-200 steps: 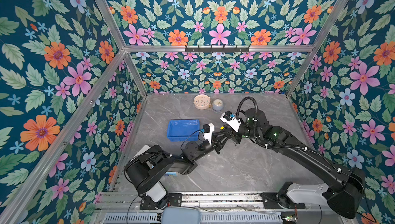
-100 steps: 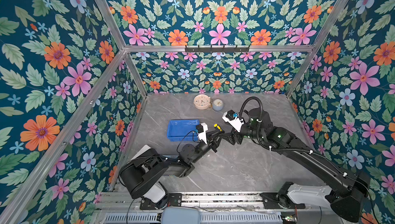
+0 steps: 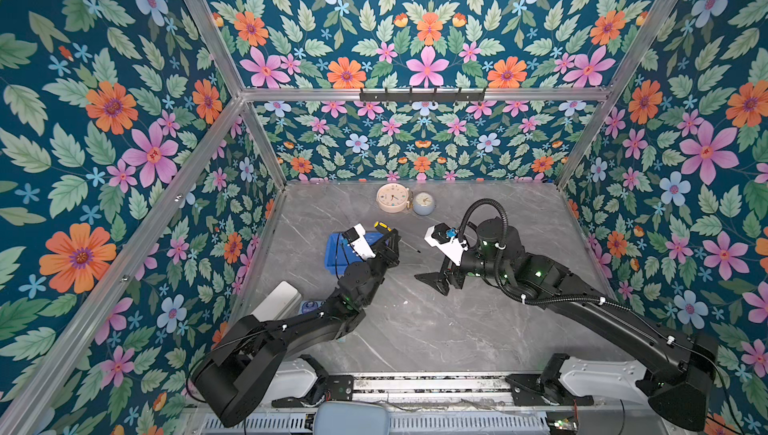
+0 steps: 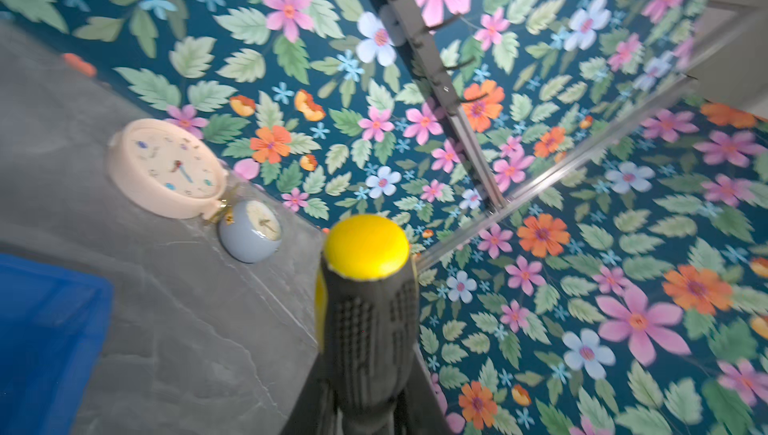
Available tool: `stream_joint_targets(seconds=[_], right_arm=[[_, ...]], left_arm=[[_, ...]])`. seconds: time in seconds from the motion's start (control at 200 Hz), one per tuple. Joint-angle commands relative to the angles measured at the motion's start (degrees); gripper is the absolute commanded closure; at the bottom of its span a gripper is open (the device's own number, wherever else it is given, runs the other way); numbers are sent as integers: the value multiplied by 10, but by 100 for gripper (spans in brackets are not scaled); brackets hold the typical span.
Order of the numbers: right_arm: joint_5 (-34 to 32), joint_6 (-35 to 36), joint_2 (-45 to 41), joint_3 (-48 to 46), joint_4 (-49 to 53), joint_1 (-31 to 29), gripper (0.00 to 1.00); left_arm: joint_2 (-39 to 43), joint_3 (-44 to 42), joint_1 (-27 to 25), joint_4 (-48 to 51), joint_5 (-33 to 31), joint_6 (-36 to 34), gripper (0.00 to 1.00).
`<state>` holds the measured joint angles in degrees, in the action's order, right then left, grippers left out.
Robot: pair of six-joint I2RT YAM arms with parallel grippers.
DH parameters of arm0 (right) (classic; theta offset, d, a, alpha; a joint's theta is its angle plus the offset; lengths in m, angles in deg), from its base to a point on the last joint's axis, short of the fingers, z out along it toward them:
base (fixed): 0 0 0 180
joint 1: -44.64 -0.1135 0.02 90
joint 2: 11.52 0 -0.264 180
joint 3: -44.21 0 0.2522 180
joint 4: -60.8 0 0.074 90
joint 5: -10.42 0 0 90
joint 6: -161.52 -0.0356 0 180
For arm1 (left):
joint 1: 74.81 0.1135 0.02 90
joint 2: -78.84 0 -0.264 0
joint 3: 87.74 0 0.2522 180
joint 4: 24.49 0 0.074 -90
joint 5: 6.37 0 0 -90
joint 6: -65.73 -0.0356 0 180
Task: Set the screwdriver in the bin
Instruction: 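Carry the screwdriver with the left gripper over the blue bin while the right gripper withdraws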
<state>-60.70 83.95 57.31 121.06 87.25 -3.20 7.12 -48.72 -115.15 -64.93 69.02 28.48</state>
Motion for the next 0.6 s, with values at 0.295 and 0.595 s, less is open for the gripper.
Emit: stream_joint_targets(seconds=[0.295,0.595], right_arm=[[-18,20,45,19,-40,-34,1],[-14,20,72,35,-40,-43,1]], left_arm=[[41,68,92,364,-89,190,100],[-63,146,149,449,-100,314,100]])
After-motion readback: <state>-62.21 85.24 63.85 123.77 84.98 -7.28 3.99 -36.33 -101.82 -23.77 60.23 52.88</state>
